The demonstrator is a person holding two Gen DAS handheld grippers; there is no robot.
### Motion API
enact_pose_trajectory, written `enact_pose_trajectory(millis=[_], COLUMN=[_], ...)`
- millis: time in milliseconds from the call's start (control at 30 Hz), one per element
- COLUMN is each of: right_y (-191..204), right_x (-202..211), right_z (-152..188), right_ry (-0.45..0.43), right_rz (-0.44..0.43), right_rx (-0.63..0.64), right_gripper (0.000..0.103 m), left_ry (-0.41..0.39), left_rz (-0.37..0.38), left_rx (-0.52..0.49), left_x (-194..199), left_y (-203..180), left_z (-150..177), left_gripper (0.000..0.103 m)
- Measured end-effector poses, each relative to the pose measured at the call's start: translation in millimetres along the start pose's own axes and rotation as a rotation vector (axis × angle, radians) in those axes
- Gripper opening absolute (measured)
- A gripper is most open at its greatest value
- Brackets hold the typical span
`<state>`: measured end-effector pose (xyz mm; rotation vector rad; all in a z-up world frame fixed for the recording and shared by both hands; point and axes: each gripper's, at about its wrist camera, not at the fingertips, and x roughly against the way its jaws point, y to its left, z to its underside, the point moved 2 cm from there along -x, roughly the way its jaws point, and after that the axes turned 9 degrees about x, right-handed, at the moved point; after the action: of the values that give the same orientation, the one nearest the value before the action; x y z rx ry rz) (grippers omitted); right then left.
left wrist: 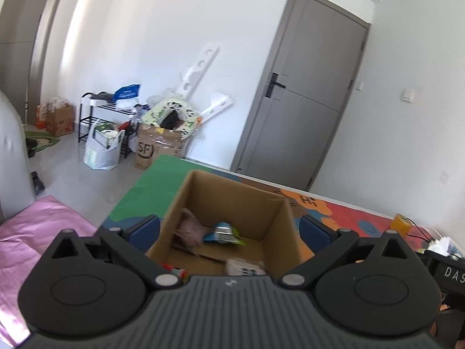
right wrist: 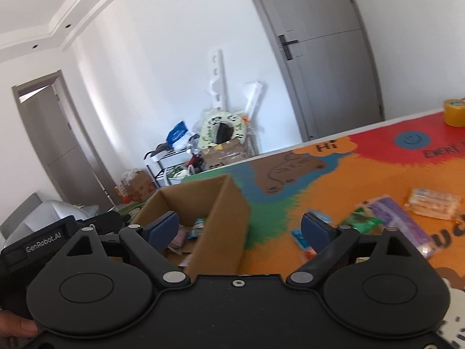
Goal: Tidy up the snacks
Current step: 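Move both open tools back over the remaining snacks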
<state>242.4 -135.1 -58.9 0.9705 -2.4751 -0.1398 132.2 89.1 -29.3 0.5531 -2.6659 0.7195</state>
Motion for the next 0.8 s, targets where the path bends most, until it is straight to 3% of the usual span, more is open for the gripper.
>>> enact_pose_trajectory(millis=[800], right_y=[-80.9], right_x=[61.9], right_z=[20.5], right_ry=[-0.014], right_rz=[0.123], right_rx=[-0.091], right_gripper=[0.099], left_ry=[0.065], left_rz=[0.131], left_rx=[-0.123], left_x=[2.2], left_y=[-79.6], left_z=[40.1], left_gripper=[0.102])
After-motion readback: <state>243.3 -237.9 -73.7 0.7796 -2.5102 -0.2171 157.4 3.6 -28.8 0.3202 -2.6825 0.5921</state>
